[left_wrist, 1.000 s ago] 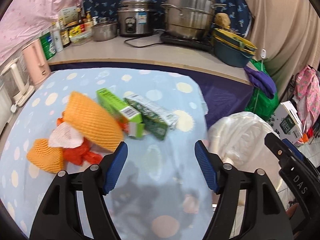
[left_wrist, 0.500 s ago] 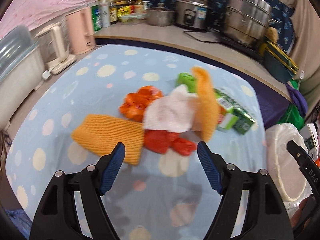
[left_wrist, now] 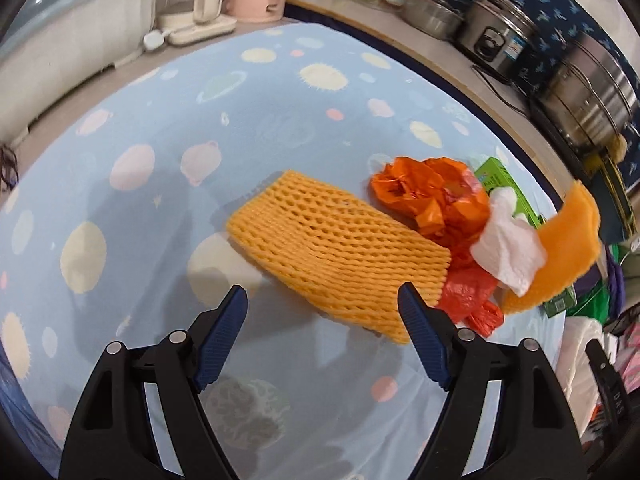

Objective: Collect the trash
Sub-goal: 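Grasp the orange foam net with the left gripper while the right gripper approaches the green juice carton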

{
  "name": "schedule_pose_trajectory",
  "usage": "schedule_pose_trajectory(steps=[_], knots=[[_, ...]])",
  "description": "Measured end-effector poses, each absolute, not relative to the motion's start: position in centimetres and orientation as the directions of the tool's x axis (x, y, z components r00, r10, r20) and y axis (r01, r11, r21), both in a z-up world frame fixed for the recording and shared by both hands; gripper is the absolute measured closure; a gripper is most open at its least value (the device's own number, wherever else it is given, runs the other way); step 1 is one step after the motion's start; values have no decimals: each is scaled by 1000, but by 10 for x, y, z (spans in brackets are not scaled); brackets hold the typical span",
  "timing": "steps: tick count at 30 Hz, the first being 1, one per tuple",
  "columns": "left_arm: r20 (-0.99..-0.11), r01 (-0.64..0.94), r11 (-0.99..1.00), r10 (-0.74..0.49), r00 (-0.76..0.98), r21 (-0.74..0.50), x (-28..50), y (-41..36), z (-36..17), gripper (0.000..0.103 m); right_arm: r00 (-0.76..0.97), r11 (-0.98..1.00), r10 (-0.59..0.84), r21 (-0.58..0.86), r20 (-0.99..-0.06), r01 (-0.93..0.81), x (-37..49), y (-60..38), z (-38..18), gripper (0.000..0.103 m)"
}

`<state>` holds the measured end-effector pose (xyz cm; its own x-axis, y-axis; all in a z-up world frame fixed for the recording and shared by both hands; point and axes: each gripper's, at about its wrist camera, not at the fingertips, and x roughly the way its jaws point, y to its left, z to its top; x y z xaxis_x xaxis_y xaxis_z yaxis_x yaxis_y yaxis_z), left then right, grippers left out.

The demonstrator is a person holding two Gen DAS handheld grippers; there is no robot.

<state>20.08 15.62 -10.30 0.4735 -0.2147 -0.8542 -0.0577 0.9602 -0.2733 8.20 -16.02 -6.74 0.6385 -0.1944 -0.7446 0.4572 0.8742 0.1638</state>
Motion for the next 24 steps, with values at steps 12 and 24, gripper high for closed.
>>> schedule_pose_trajectory(steps=[12,24], knots=[[-848,-58,921,-330,415,-386,225,155,-118,53,647,882,-198,154,-736,445,107,-164,-75,42],[-853,5,935,-326,408,-355,235,141,-116,92,661,890,-160,183,-733,419,144,-185,-93,30]])
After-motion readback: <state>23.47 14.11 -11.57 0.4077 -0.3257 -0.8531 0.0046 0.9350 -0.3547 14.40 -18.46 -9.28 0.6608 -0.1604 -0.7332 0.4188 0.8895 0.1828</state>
